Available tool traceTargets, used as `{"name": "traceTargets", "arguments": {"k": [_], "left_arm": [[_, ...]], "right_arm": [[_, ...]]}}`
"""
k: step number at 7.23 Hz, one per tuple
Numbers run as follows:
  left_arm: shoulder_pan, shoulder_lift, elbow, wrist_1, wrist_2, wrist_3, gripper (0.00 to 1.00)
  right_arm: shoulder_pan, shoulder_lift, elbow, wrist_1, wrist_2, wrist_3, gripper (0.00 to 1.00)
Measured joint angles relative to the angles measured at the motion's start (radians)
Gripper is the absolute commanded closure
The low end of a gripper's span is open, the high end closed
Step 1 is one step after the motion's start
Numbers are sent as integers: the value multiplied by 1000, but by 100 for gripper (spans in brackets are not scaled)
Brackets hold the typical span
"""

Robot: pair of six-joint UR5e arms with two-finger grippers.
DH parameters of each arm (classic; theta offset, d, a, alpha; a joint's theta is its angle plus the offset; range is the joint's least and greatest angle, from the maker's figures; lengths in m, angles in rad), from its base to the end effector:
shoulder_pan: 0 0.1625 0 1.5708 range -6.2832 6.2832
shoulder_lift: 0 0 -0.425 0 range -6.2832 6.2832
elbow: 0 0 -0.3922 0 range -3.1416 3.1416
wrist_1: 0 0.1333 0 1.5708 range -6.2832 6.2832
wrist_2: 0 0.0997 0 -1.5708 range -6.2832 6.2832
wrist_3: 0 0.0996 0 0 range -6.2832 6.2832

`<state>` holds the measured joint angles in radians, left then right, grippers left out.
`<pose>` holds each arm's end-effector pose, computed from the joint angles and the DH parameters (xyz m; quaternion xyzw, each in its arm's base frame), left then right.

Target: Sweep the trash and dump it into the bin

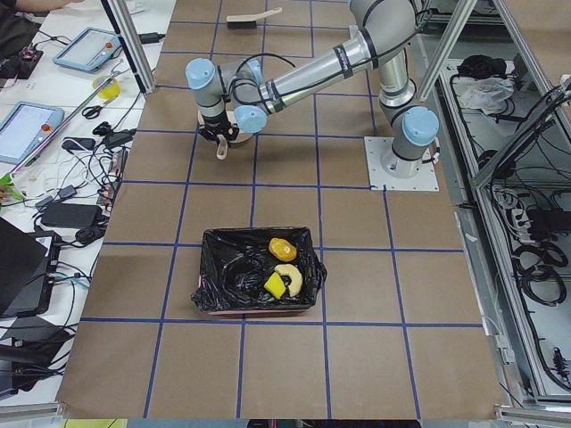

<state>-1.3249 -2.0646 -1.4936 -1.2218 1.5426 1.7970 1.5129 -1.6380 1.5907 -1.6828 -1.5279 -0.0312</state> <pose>0.0269 -0.6663 0.2720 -0.6993 -0.7139 -0.0056 0.0362 0.1097 -0.4846 0.5227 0.0116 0.9965 -0.0804 0.0178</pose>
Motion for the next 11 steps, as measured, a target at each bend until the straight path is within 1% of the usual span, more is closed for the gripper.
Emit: {"name": "traceTargets", "arguments": {"k": [2,4,5,6,7,9,11], "left_arm": [[-9,-53,7,50,1,1,100],[-37,-79,31,61,23,-1,100],[-48,-84,39,61,33,-2,35],[-53,-86,42,62,38,-1,9],[-54,-88,44,63,40,-4,5],[-59,-66,46,54,40,-45,5],[-95,3,58,-18,35,-179,5]], "right_arm": [[0,0,0,0,0,-1,0],[0,0,0,0,0,-1,0],[0,0,0,0,0,0,0],[0,0,0,0,0,-1,0],[0,0,0,0,0,-1,0],[0,0,0,0,0,-1,0],[0,1,0,-1,0,-1,0]]}}
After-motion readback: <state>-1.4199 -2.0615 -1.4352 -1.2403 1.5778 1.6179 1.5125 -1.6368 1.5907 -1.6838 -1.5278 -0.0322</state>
